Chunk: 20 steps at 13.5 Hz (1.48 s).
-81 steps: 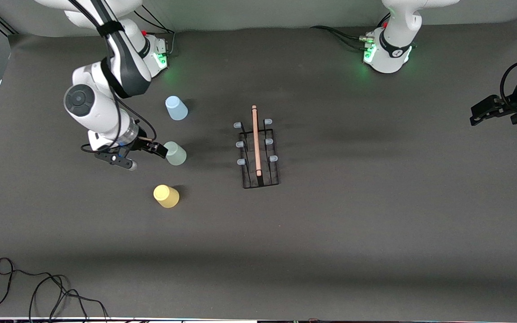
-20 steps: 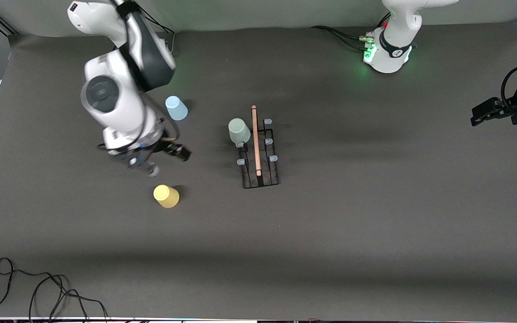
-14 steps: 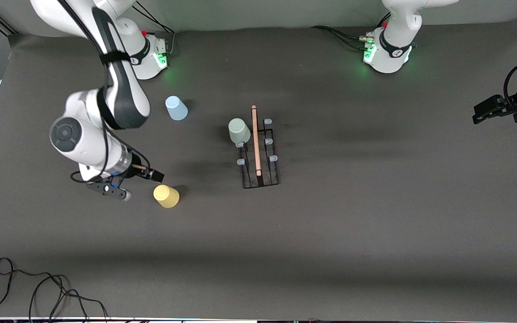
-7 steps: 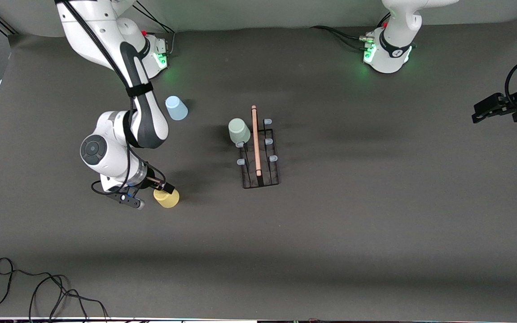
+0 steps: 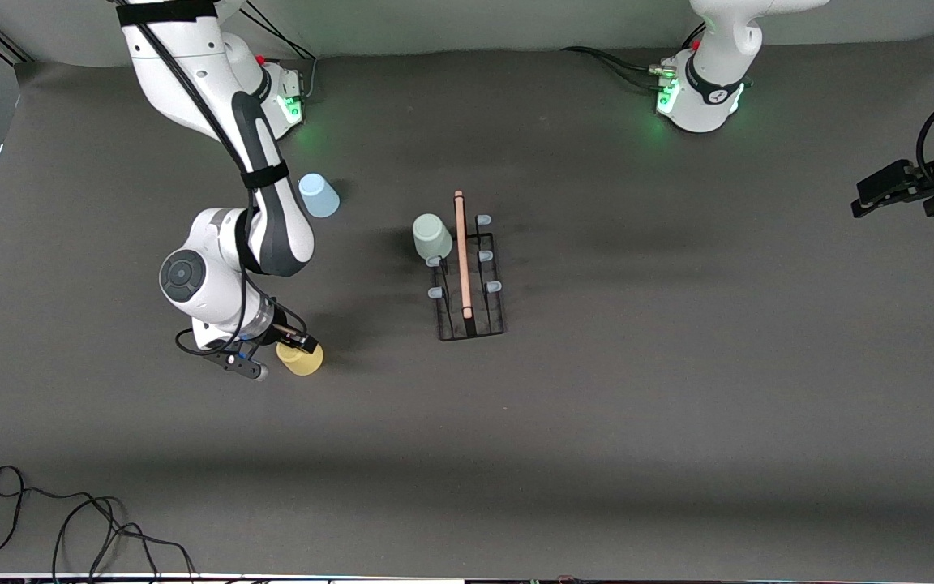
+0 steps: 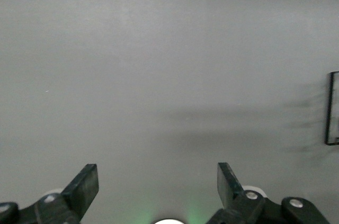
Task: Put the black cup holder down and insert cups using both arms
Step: 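Grasp the yellow cup with the right gripper and lift it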
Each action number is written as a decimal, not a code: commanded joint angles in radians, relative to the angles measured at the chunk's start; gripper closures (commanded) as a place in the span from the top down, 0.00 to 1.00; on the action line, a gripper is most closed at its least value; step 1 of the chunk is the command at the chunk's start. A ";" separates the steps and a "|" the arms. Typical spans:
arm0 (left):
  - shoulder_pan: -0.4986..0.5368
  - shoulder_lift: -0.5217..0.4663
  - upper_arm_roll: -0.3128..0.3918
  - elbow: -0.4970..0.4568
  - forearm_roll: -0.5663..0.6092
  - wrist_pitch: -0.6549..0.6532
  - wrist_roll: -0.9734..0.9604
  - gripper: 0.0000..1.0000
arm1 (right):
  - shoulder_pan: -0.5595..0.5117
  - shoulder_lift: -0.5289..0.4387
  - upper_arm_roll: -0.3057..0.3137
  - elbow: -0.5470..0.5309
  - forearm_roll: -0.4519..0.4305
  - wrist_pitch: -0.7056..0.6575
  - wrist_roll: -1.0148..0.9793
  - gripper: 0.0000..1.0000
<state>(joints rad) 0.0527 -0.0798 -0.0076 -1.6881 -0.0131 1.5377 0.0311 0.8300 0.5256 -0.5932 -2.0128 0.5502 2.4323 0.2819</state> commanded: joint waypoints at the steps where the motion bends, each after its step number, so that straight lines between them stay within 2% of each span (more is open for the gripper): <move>1: -0.017 0.002 -0.003 0.027 0.053 -0.047 -0.016 1.00 | 0.038 -0.061 -0.023 0.003 0.021 -0.045 -0.015 0.00; 3: -0.027 -0.004 -0.018 0.027 0.058 -0.048 -0.029 1.00 | 0.052 -0.114 -0.036 0.008 0.010 -0.088 0.055 0.00; 5: -0.027 -0.006 -0.025 0.025 0.058 -0.047 -0.030 1.00 | 0.092 -0.150 -0.037 0.043 -0.062 -0.140 0.211 0.00; 7: -0.027 -0.003 -0.025 0.022 0.050 -0.047 -0.030 1.00 | 0.125 -0.148 -0.034 0.151 -0.110 -0.250 0.391 0.00; 10: -0.024 -0.003 -0.025 0.024 0.047 -0.045 -0.028 1.00 | 0.161 -0.144 -0.028 0.270 -0.110 -0.341 0.557 0.00; 15: -0.025 0.005 -0.025 0.021 0.041 -0.031 -0.030 1.00 | 0.290 -0.113 -0.030 0.310 -0.110 -0.338 0.758 0.00; 20: -0.027 0.008 -0.025 0.021 0.041 -0.034 -0.030 1.00 | 0.377 -0.050 -0.031 0.336 -0.115 -0.319 0.850 0.00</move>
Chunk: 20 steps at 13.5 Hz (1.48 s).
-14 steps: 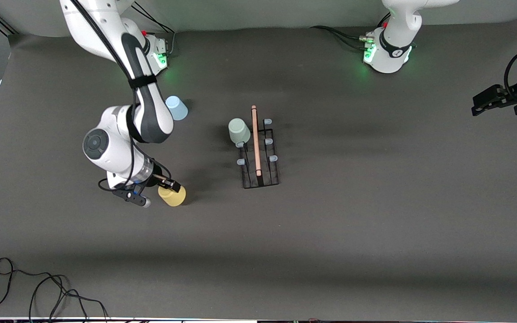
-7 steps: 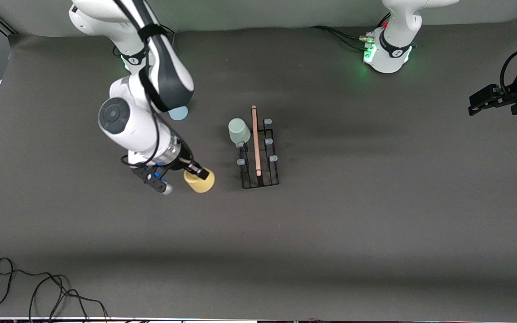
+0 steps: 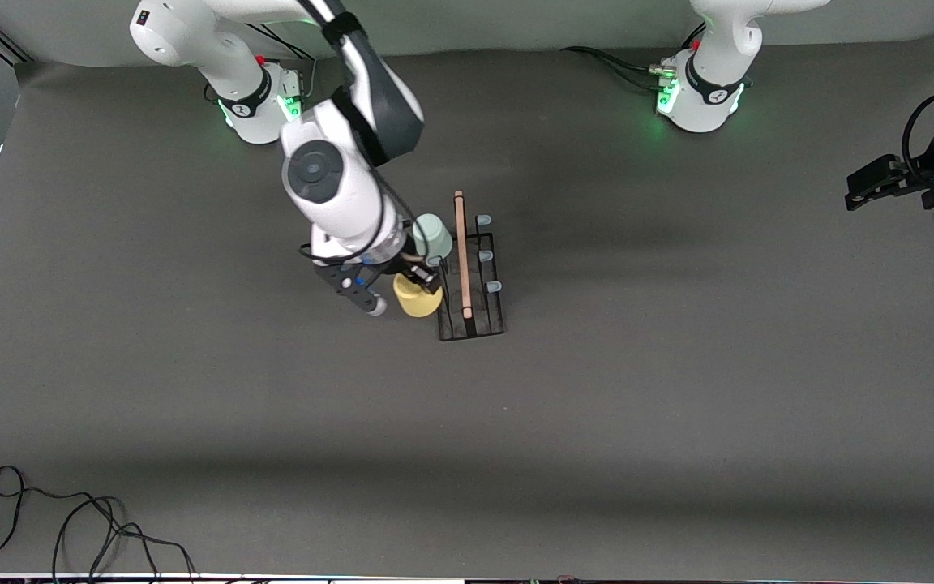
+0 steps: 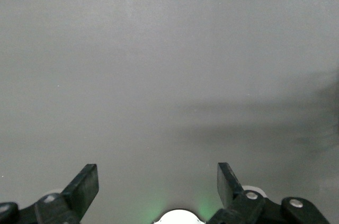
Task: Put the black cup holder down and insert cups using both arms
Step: 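Place the yellow cup onto a rack peg with the right gripper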
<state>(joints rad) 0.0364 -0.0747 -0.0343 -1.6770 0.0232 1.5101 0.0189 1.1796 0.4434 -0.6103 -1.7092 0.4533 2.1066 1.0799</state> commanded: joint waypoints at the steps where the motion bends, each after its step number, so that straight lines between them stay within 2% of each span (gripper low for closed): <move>1: -0.009 0.003 0.002 0.010 0.004 -0.005 -0.017 1.00 | 0.032 0.041 -0.014 0.033 -0.018 0.016 0.061 0.00; 3: -0.009 0.004 0.002 -0.009 0.004 0.005 -0.017 1.00 | 0.049 0.058 -0.013 0.031 -0.018 0.032 0.063 0.00; 4: -0.009 0.006 0.002 -0.015 0.004 0.008 -0.017 1.00 | 0.048 0.067 -0.013 0.031 -0.018 0.033 0.061 0.13; 5: -0.010 0.006 0.002 -0.016 0.003 0.010 -0.017 1.00 | 0.045 0.070 -0.013 0.031 -0.018 0.033 0.060 0.98; 8: -0.009 0.009 0.002 -0.015 0.004 0.010 -0.020 1.00 | 0.031 0.058 -0.028 0.043 -0.030 0.017 0.017 1.00; 10: -0.007 0.009 0.004 -0.016 0.004 0.009 -0.020 1.00 | 0.022 0.035 -0.089 0.097 -0.050 -0.113 -0.047 1.00; 13: -0.006 0.009 0.004 -0.018 0.004 0.005 -0.023 1.00 | 0.009 0.015 -0.237 0.238 -0.050 -0.417 -0.255 1.00; 16: 0.002 0.009 0.004 -0.018 0.004 0.010 -0.022 1.00 | 0.012 -0.060 -0.428 0.270 -0.051 -0.643 -0.563 1.00; 18: 0.000 0.009 0.004 -0.017 0.004 0.010 -0.022 1.00 | 0.023 -0.103 -0.541 0.272 -0.085 -0.715 -0.716 1.00; 20: 0.000 0.009 0.004 -0.016 0.004 0.015 -0.022 1.00 | 0.025 -0.141 -0.591 0.270 -0.155 -0.740 -0.820 1.00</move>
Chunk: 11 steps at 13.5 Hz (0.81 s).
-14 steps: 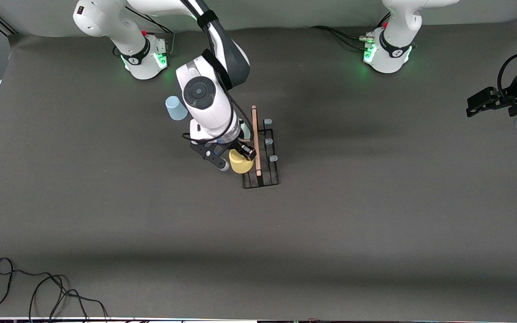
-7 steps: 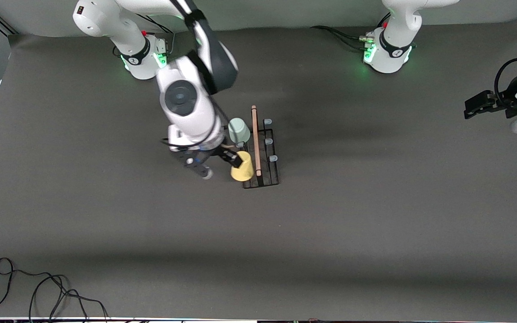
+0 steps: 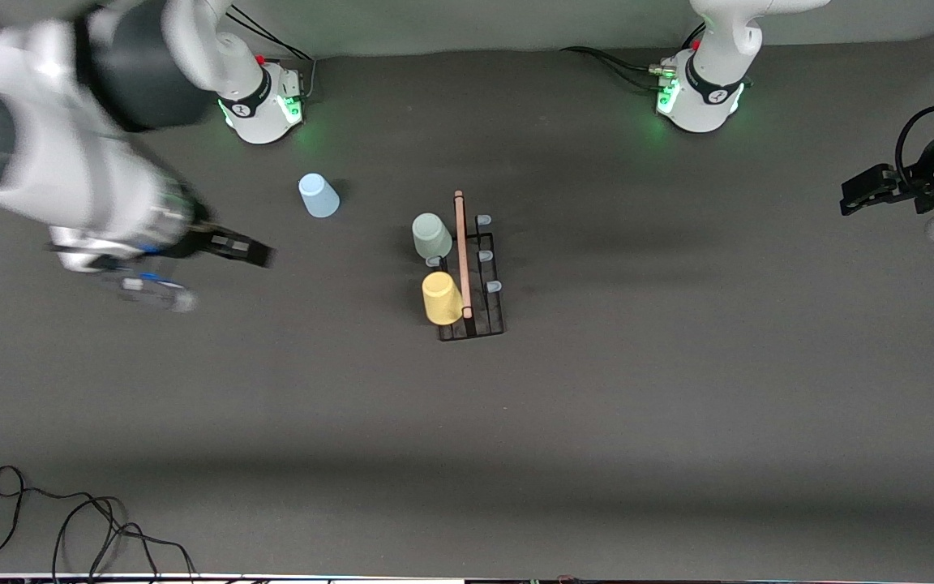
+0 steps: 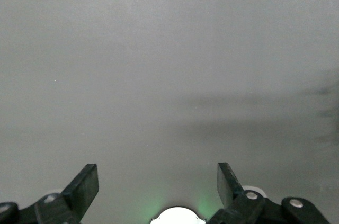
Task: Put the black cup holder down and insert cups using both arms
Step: 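Place the yellow cup onto a rack peg with the right gripper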
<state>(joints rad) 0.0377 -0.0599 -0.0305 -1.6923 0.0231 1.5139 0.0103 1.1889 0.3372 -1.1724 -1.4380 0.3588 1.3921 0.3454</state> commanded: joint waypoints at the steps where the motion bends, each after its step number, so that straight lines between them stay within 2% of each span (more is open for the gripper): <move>1: -0.002 -0.005 0.000 -0.001 0.004 0.017 -0.015 1.00 | 0.012 -0.053 -0.042 -0.001 -0.096 -0.028 -0.124 1.00; 6: -0.005 -0.004 0.000 0.000 0.001 0.035 -0.013 1.00 | -0.014 -0.067 -0.073 -0.010 -0.106 -0.033 -0.129 1.00; 9: -0.007 -0.004 0.000 0.000 0.001 0.046 -0.015 1.00 | -0.078 -0.086 -0.040 -0.013 -0.112 -0.038 -0.172 1.00; 10: -0.007 -0.003 0.000 0.000 0.001 0.048 -0.015 1.00 | -0.136 -0.101 0.009 -0.019 -0.121 -0.042 -0.196 1.00; 11: -0.007 -0.003 0.000 0.000 0.001 0.046 -0.015 1.00 | -0.223 -0.124 0.107 -0.019 -0.148 -0.042 -0.209 1.00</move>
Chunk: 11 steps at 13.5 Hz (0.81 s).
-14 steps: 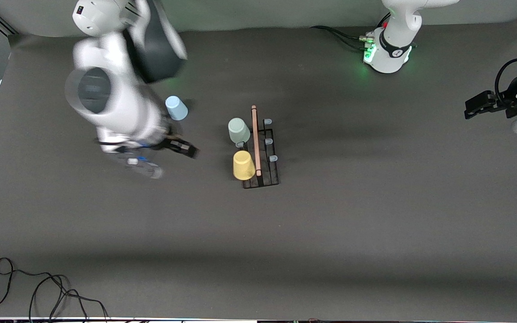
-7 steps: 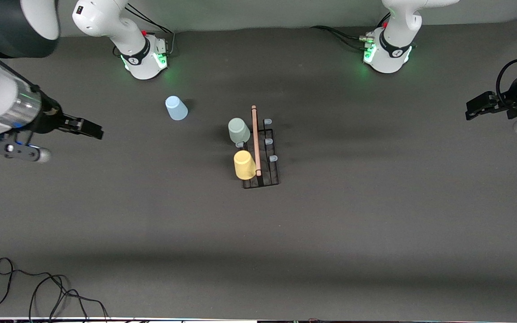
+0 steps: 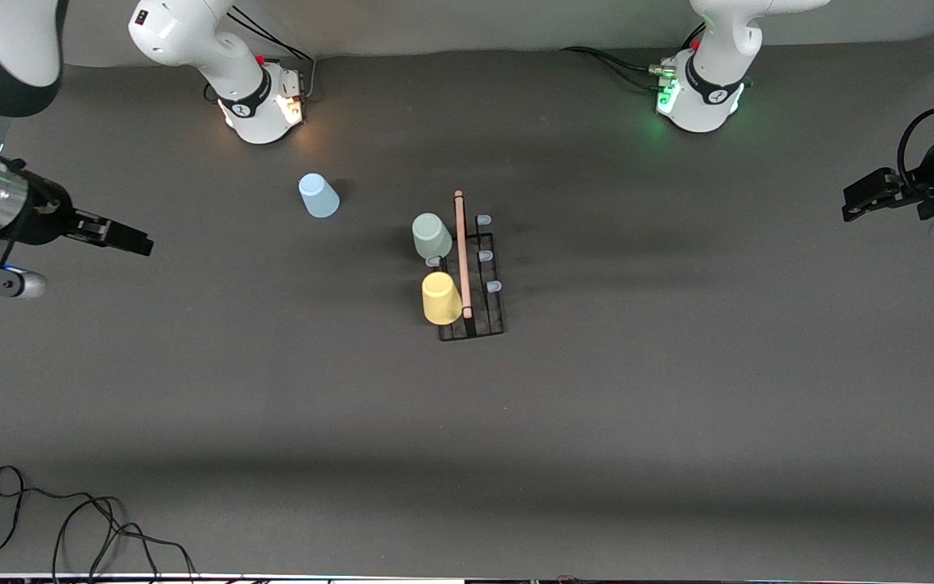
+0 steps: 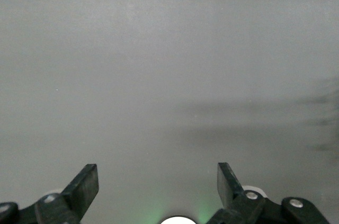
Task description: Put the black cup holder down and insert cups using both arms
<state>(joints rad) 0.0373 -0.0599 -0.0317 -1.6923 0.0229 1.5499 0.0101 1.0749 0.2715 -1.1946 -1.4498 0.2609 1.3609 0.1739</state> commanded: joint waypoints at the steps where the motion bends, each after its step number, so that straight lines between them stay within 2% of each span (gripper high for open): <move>1: -0.007 -0.003 0.001 0.003 0.002 0.004 -0.015 1.00 | -0.198 -0.092 0.242 -0.009 -0.095 -0.011 -0.037 1.00; 4: -0.007 -0.008 0.001 0.006 0.002 -0.005 -0.019 1.00 | -0.596 -0.170 0.716 -0.043 -0.228 -0.006 -0.039 1.00; 5: -0.007 -0.008 0.001 0.006 0.002 -0.007 -0.025 1.00 | -0.710 -0.187 0.844 -0.055 -0.251 -0.002 -0.039 1.00; 6: -0.007 -0.006 0.001 0.005 0.002 -0.007 -0.028 1.00 | -0.774 -0.195 0.916 -0.061 -0.265 0.000 -0.039 1.00; 9: -0.007 -0.006 0.001 0.005 0.002 -0.008 -0.027 1.00 | -0.835 -0.265 0.940 -0.159 -0.267 0.099 -0.115 1.00; 11: -0.004 -0.008 0.001 0.005 0.002 -0.008 -0.027 1.00 | -0.910 -0.299 1.001 -0.205 -0.267 0.142 -0.133 1.00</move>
<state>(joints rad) 0.0370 -0.0600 -0.0319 -1.6914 0.0228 1.5489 0.0009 0.2312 0.0493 -0.2559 -1.5591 0.0164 1.4472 0.0806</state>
